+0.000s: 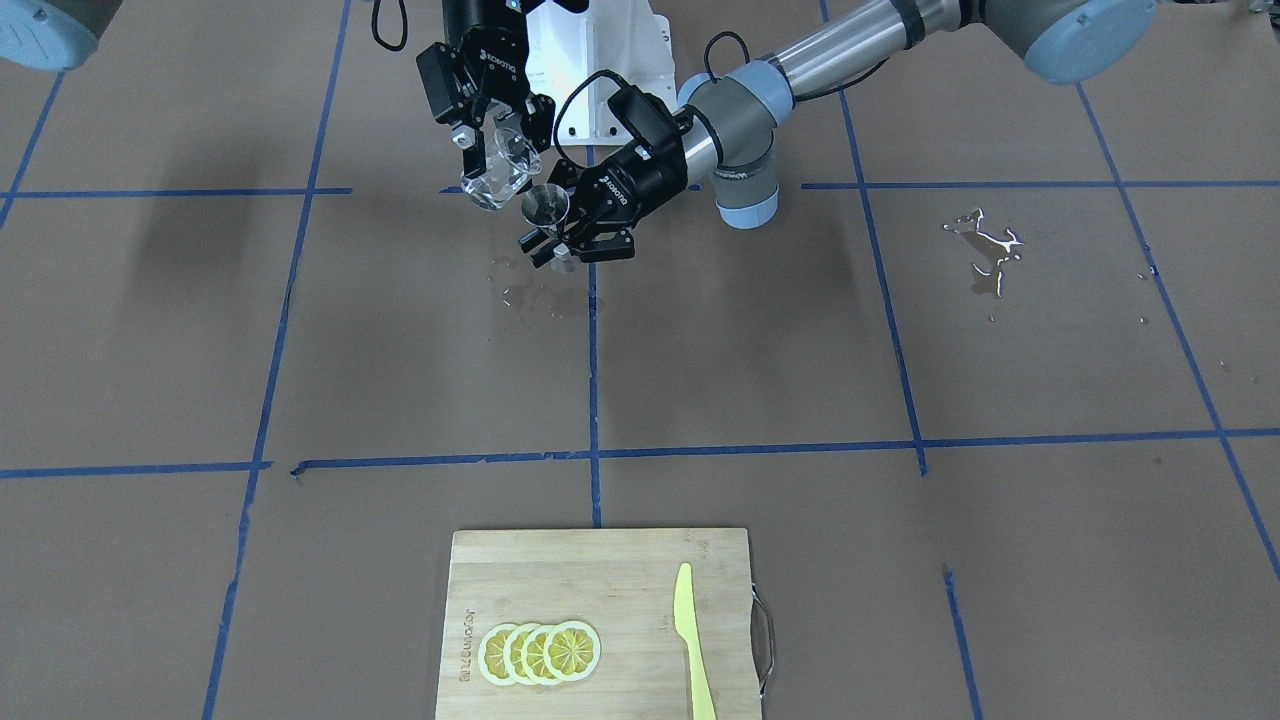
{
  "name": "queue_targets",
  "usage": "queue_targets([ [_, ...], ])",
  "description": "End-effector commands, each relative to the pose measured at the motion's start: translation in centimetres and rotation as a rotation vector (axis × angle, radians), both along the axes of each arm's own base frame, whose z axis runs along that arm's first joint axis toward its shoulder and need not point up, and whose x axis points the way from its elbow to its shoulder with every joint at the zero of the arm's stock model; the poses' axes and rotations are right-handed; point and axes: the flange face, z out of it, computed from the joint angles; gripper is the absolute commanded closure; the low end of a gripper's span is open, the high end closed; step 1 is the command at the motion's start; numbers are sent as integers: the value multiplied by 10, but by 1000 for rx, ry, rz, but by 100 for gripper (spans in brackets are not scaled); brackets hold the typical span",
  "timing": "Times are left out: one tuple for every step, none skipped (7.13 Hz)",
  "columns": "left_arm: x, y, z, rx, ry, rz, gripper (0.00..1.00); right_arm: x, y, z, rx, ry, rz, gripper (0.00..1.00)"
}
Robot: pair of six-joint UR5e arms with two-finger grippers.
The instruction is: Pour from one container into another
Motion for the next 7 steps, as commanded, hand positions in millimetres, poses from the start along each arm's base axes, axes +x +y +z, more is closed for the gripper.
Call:
queue_targets([
  [-4, -5, -1, -7, 9, -21, 100, 13, 0, -3, -29, -285, 2, 100],
  [-7, -8, 1, -21, 12, -47, 100, 16, -1, -3, -54, -386, 14, 100],
  [-9, -10, 2, -28, 13, -63, 100, 17, -1, 5, -71, -441, 20, 100],
  [-14, -12, 7, -36, 10, -80, 100, 21, -1, 18, -95, -560, 21, 100],
  [-27, -13, 18, -52, 13, -105, 100, 30, 0, 48, -99, -590, 16, 100],
  [-44, -13, 34, -55, 3, -115, 100, 42, 1, 92, -112, -584, 13, 100],
  [-63, -13, 31, -63, 33, -143, 100, 56, -3, 120, -143, -665, 5, 100],
])
